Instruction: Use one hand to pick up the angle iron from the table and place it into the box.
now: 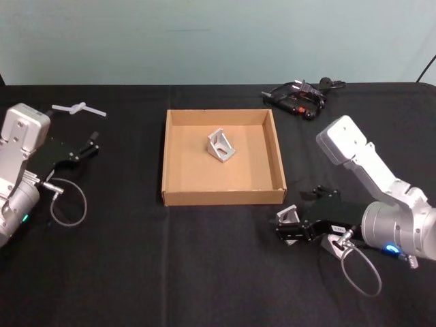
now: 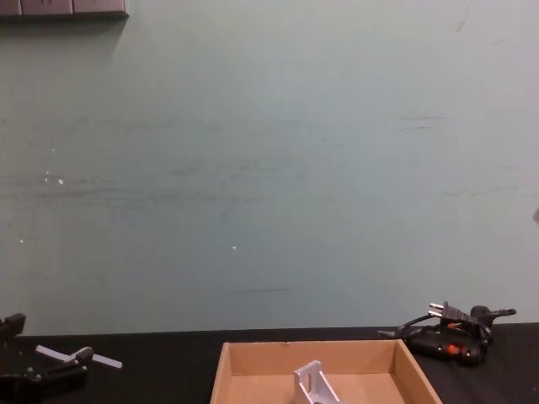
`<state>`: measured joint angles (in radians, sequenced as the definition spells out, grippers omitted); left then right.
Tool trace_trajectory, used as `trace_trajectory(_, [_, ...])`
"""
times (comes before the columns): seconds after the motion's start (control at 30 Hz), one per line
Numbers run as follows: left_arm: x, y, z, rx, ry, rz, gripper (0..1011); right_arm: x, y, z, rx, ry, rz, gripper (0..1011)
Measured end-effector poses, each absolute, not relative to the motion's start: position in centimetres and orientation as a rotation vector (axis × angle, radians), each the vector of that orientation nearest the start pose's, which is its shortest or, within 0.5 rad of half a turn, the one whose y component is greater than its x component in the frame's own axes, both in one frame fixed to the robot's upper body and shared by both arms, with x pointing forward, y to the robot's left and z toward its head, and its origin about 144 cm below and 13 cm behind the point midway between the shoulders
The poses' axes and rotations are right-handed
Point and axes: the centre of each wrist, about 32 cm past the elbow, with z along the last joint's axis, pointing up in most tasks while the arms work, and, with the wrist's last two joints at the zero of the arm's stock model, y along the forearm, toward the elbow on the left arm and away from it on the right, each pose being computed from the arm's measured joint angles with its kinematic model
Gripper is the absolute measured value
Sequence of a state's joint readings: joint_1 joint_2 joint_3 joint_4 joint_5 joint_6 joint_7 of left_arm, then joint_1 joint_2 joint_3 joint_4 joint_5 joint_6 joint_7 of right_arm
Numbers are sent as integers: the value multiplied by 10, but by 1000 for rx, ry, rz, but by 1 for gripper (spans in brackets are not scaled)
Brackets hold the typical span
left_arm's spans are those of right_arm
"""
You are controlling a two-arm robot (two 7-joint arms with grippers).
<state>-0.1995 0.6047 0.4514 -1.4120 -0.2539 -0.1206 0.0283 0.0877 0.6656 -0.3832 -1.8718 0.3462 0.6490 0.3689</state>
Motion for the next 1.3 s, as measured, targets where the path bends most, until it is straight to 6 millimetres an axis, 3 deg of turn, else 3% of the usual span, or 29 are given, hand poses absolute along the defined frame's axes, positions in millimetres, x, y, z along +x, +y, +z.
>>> trace_trajectory(0.9, [489, 310, 1140, 304, -285, 1248, 1005, 456, -254, 1213, -598, 233, -833, 1002])
trace_trajectory(1.13, [489, 310, 1140, 304, -285, 1248, 1005, 456, -255, 1214, -598, 233, -832, 874])
trace_trajectory(1.3, [489, 310, 1140, 304, -285, 1248, 1005, 456, -255, 1214, -598, 233, -831, 713])
